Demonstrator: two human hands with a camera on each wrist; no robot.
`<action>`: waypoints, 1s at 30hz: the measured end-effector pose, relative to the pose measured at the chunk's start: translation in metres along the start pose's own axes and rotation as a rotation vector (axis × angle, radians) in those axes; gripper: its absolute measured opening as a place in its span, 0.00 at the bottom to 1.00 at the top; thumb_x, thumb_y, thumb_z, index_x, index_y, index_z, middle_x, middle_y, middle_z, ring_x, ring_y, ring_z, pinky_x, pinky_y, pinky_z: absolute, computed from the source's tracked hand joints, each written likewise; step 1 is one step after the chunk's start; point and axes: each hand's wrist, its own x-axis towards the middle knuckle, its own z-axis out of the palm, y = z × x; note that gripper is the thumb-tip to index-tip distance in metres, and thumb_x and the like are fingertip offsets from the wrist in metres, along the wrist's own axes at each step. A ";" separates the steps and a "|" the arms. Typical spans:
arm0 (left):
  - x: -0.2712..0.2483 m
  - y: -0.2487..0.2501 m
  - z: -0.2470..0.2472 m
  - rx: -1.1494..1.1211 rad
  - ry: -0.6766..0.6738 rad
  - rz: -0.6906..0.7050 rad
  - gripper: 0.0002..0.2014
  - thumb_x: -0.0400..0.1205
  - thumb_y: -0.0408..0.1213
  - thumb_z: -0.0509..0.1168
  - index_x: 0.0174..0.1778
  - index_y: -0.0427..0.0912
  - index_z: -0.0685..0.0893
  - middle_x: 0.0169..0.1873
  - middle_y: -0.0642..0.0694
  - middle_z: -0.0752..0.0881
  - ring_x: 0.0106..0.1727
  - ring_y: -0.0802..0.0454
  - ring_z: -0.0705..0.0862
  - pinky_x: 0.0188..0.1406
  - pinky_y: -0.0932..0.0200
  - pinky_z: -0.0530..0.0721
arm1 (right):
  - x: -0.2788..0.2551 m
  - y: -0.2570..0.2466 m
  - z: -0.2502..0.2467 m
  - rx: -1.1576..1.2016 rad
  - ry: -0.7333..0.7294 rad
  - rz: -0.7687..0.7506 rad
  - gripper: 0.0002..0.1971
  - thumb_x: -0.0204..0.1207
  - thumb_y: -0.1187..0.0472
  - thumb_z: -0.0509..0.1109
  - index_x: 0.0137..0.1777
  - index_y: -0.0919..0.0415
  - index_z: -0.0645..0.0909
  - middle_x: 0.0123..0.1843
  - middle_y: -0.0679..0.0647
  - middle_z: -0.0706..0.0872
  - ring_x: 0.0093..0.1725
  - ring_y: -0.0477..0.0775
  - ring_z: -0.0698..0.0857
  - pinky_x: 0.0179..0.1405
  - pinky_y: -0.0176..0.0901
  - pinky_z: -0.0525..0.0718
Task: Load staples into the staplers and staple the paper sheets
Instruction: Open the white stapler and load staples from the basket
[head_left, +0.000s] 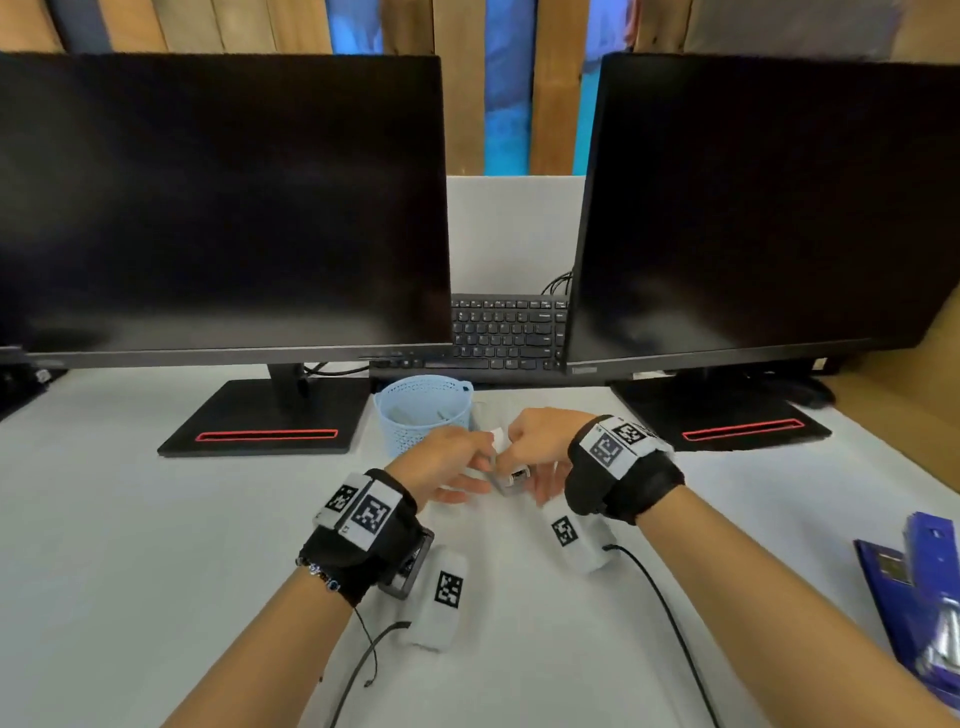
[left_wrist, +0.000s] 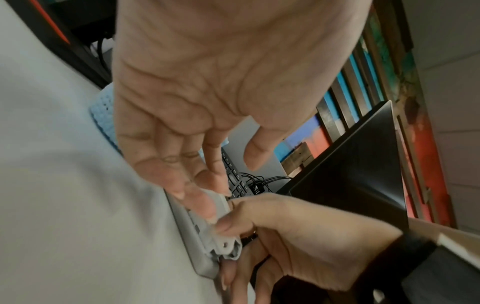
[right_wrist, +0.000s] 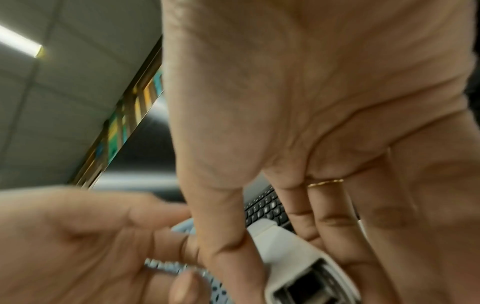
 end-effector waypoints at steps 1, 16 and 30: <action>0.002 -0.001 0.000 -0.013 0.006 0.007 0.07 0.83 0.45 0.61 0.44 0.48 0.82 0.36 0.54 0.84 0.39 0.55 0.88 0.40 0.61 0.81 | -0.001 0.005 -0.002 0.026 0.011 -0.006 0.09 0.71 0.59 0.74 0.45 0.64 0.81 0.29 0.59 0.88 0.24 0.54 0.88 0.28 0.40 0.86; 0.005 -0.019 -0.006 -0.151 -0.116 -0.024 0.20 0.85 0.51 0.60 0.65 0.40 0.78 0.57 0.39 0.87 0.49 0.44 0.91 0.41 0.51 0.90 | -0.026 0.037 -0.003 0.474 -0.208 -0.129 0.07 0.79 0.65 0.67 0.51 0.69 0.82 0.42 0.67 0.90 0.37 0.60 0.92 0.36 0.40 0.88; 0.004 -0.020 -0.001 -0.355 -0.050 0.281 0.17 0.85 0.50 0.60 0.58 0.42 0.85 0.47 0.47 0.89 0.46 0.52 0.88 0.47 0.55 0.86 | -0.043 0.024 0.016 0.592 -0.118 -0.291 0.17 0.83 0.53 0.64 0.55 0.69 0.84 0.45 0.69 0.91 0.43 0.66 0.92 0.39 0.44 0.90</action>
